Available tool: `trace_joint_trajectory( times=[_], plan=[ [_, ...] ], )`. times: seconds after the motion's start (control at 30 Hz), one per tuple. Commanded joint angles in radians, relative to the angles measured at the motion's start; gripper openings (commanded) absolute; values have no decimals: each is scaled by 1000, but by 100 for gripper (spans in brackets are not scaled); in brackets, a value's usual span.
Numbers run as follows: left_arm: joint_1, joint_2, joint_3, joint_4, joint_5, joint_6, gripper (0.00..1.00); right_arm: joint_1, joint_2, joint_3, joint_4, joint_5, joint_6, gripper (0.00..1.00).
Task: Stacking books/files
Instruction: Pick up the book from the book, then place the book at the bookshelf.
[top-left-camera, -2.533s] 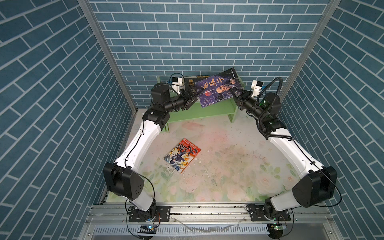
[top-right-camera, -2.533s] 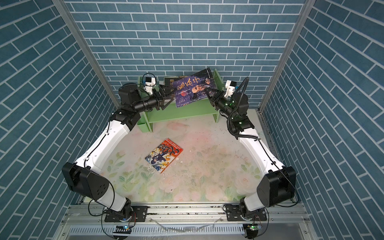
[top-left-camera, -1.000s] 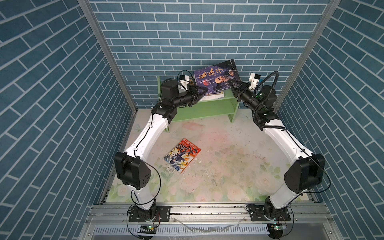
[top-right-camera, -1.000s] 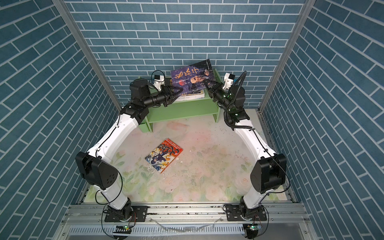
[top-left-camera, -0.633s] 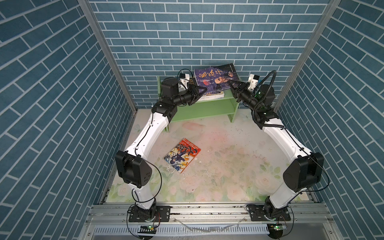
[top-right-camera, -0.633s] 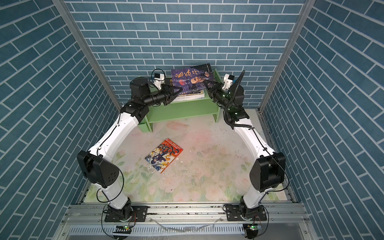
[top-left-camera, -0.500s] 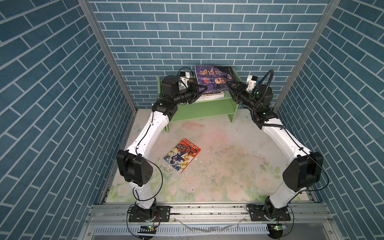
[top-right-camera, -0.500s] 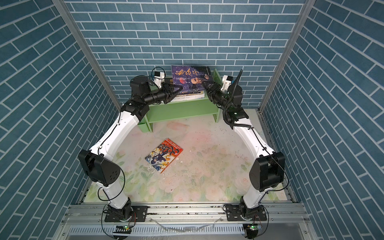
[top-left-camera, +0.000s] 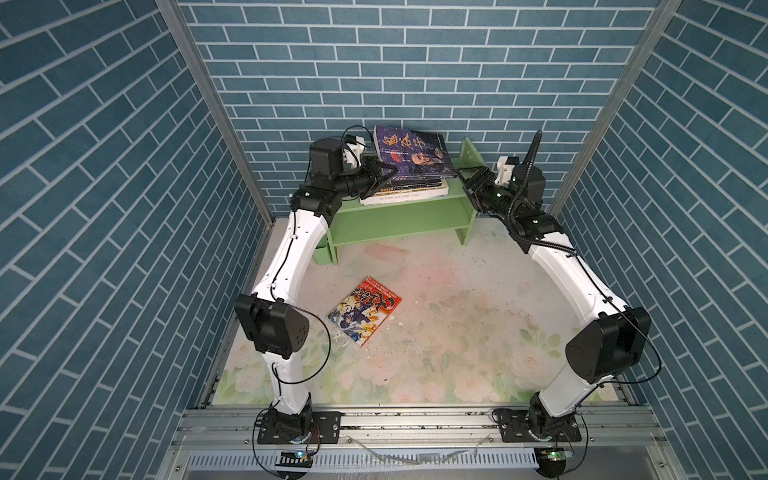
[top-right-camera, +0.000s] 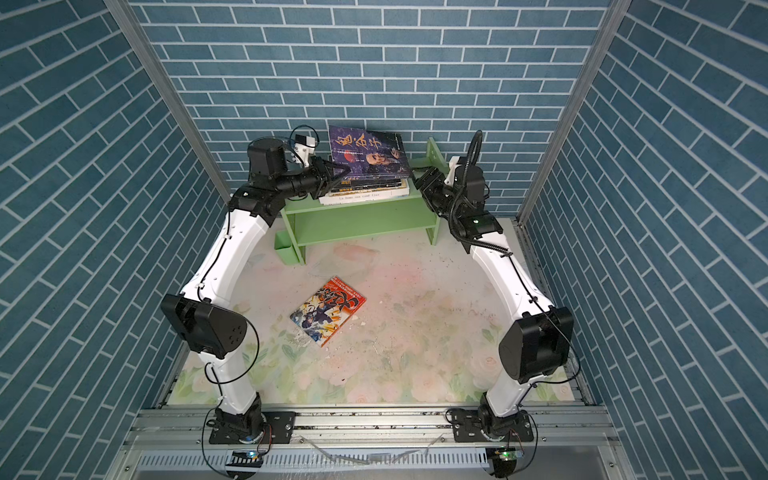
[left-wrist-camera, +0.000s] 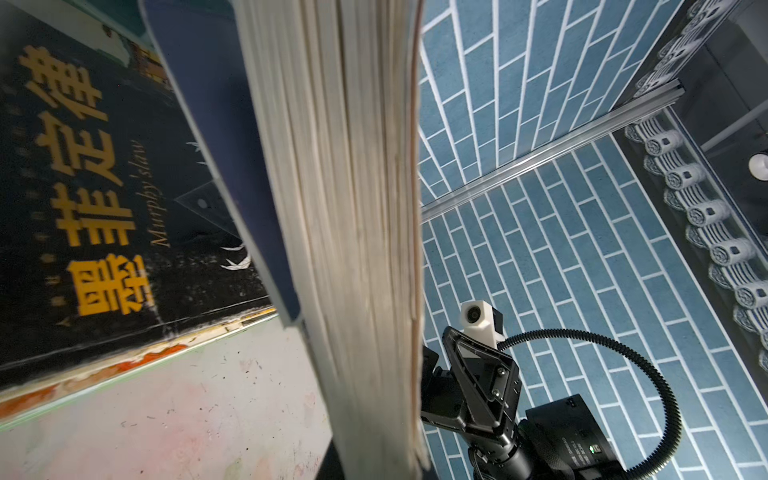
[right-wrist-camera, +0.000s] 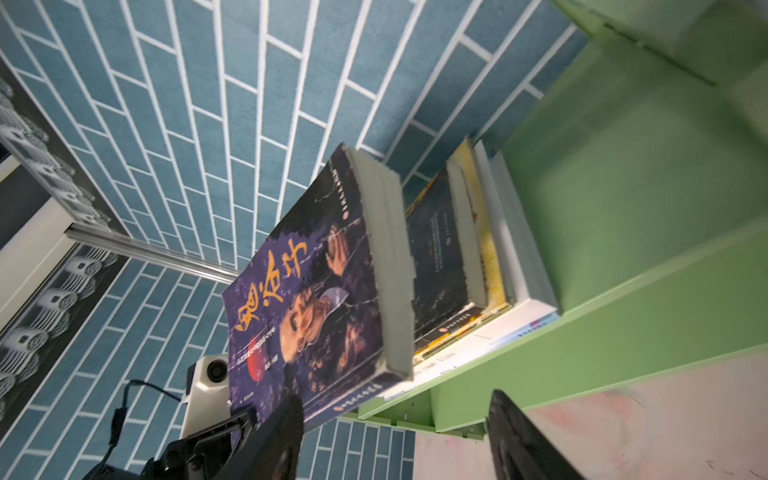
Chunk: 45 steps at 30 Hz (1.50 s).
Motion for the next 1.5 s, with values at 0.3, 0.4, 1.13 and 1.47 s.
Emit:
trace_joint_trajectory(
  times=[0.3,0.4,1.13,1.47],
  plan=[
    [46,77,113,-4,48,38,0,-8,-40,-21,-16,32,-40,70],
    [54,86,119,-6,46,36,0,-8,-45,-32,-10,38,-37,70],
    [77,134,126,11,69,10,0,-6,-58,-69,9,63,-19,70],
    [78,164,150,13,68,4,0,-7,-60,-65,-7,71,-34,70]
  ],
)
